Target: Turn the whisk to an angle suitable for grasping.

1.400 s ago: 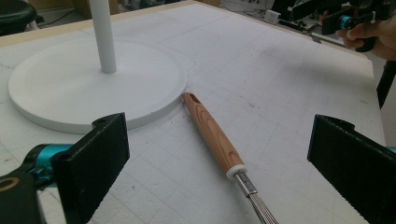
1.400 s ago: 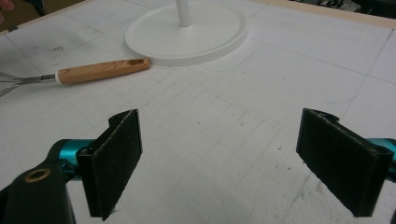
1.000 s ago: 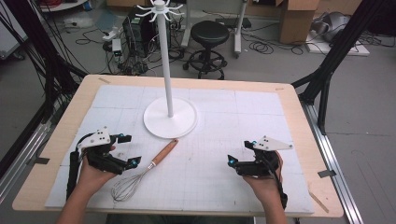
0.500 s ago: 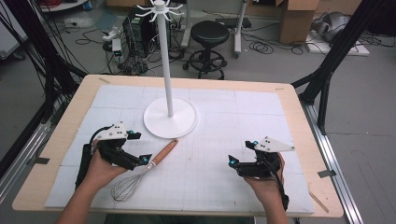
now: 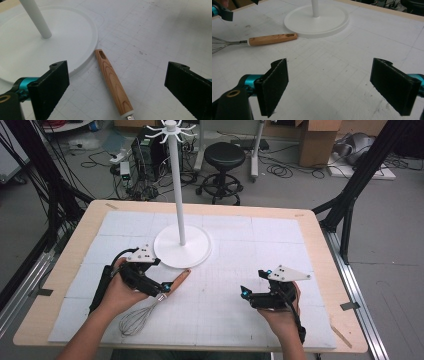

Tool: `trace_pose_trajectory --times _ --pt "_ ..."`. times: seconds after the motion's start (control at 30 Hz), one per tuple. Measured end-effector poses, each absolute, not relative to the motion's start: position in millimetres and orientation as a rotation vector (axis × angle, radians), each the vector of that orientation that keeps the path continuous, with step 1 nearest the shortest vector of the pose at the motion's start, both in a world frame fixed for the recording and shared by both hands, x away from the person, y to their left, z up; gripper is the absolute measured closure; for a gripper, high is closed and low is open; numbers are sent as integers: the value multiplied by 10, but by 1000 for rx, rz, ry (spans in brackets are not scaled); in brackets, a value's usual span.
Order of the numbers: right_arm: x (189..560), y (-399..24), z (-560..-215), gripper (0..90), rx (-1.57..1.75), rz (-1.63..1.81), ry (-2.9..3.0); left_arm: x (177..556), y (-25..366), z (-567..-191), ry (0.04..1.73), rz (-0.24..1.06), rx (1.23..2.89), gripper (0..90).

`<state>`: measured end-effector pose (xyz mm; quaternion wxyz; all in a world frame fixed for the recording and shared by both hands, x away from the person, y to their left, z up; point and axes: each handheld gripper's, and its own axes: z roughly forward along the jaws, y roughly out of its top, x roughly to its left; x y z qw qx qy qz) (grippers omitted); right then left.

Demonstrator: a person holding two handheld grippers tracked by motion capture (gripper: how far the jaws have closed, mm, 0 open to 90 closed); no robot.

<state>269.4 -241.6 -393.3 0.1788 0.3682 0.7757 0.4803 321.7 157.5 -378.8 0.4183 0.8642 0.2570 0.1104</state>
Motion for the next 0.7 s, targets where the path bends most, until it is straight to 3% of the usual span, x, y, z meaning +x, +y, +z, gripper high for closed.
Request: trace_pose_trajectory --times 0.27,0.37,0.4,0.43,0.7 --pt "2704 -2417 -3950 137 1040 1354 2199 3314 1384 -3880 677 275 2286 62" --pt "2704 -2416 -3953 137 1041 1352 2201 3350 1352 -3942 667 254 2339 110" --pt "2704 -2418 -3954 137 1043 1350 2201 3355 1347 -3955 666 243 2348 218" --pt "2704 -2420 -3954 137 1043 1349 2202 3362 1340 -3970 667 232 2360 234" --pt "2706 -2407 -3959 137 1041 1345 2205 3405 1304 -4053 687 232 2436 239"
